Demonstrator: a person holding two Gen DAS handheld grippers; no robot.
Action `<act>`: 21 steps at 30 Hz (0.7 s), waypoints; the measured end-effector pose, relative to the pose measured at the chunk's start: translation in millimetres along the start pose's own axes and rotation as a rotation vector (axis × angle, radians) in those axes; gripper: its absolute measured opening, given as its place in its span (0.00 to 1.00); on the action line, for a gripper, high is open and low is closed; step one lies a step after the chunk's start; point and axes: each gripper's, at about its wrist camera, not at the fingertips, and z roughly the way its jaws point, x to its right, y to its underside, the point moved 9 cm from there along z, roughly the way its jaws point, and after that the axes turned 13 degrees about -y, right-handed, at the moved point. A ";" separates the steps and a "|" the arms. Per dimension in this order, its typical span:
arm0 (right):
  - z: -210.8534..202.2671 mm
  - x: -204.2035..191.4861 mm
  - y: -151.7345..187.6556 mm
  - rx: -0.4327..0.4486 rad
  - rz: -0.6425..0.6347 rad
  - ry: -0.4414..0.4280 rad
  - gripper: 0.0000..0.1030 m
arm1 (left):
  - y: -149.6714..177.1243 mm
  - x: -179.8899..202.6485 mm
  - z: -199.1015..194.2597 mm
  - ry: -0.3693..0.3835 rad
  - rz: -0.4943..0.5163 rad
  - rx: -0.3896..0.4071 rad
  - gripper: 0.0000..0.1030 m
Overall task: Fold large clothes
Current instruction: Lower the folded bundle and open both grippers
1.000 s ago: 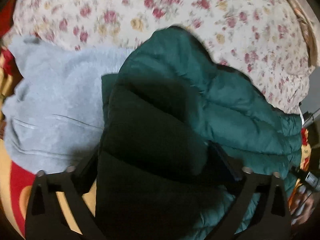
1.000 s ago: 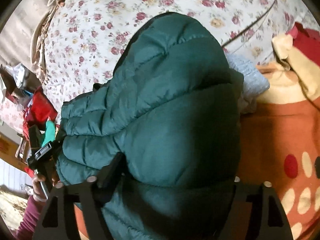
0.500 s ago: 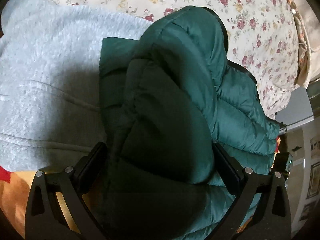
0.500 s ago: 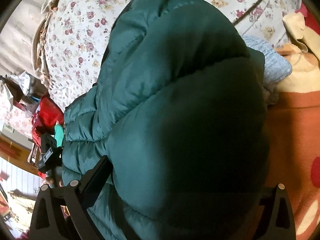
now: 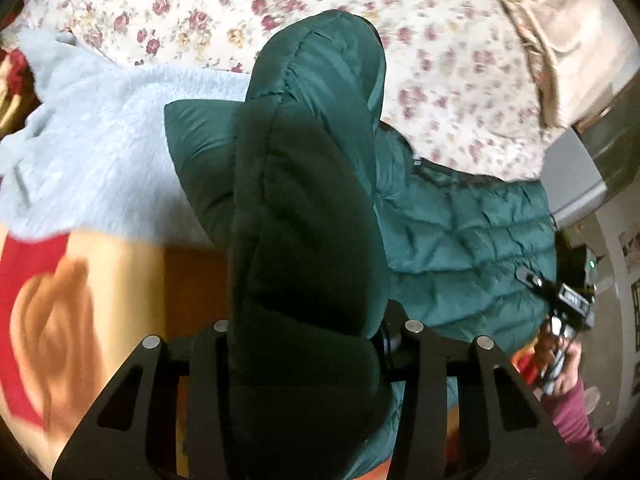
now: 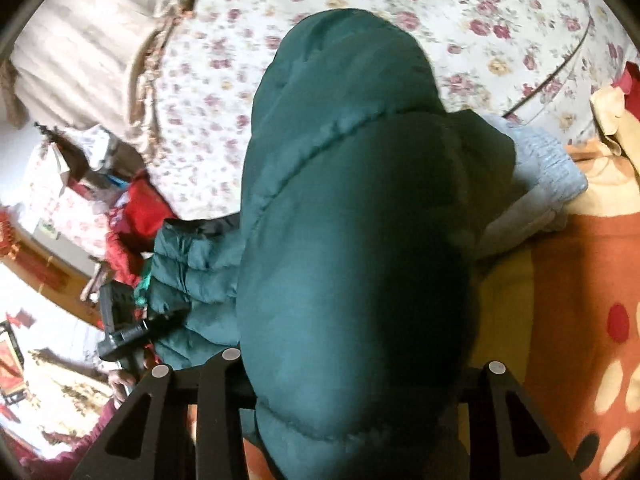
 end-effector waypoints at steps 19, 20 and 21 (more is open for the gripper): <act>-14.0 23.8 53.6 0.041 -0.048 0.467 0.85 | 68.9 -38.9 -21.3 -0.277 -0.191 0.036 0.99; -19.9 15.1 52.1 0.056 -0.076 0.486 0.85 | 69.9 -39.4 -28.4 -0.312 -0.166 0.060 0.99; -26.9 2.4 50.5 0.081 -0.102 0.490 0.85 | 69.1 -35.6 -39.5 -0.358 -0.126 0.095 0.99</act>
